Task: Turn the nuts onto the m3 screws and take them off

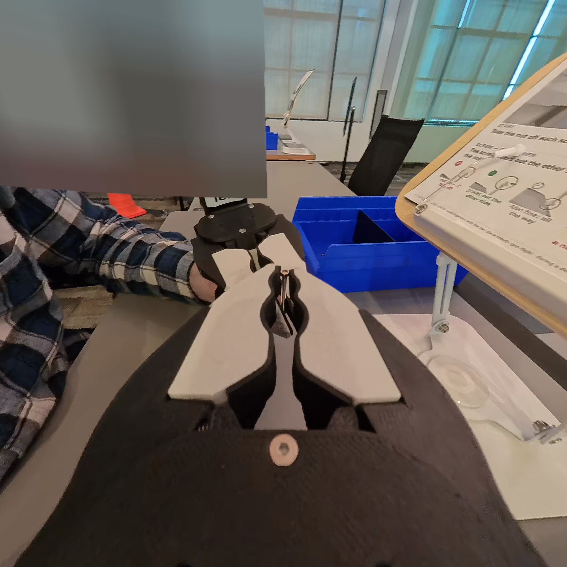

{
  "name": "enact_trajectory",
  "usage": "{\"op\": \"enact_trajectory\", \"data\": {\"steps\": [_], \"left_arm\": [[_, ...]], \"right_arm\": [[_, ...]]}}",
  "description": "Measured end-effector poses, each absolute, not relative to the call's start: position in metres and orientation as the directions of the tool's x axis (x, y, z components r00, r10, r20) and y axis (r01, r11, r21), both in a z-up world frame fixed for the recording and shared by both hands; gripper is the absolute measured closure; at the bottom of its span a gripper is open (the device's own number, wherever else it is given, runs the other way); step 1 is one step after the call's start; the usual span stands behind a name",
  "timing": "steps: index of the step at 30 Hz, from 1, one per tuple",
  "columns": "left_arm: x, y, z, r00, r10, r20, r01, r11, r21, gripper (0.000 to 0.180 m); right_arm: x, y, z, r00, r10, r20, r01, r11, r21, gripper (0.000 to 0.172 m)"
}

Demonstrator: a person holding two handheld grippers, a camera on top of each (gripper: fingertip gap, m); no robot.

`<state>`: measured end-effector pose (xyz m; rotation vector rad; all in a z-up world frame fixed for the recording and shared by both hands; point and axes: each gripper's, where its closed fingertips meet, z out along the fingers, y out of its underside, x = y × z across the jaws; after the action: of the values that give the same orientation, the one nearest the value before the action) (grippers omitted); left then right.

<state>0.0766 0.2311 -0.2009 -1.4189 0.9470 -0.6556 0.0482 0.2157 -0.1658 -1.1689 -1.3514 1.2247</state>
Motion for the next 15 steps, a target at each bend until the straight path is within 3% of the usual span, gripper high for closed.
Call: {"op": "enact_trajectory", "data": {"steps": [15], "left_arm": [[0.0774, 0.2351, -0.2042, 0.531, -0.832, -0.161, -0.178, 0.075, -0.981, 0.177]], "right_arm": [[0.0470, 0.2191, -0.1679, -0.021, 1.000, 0.020, 0.027, 0.021, -0.999, 0.166]]}}
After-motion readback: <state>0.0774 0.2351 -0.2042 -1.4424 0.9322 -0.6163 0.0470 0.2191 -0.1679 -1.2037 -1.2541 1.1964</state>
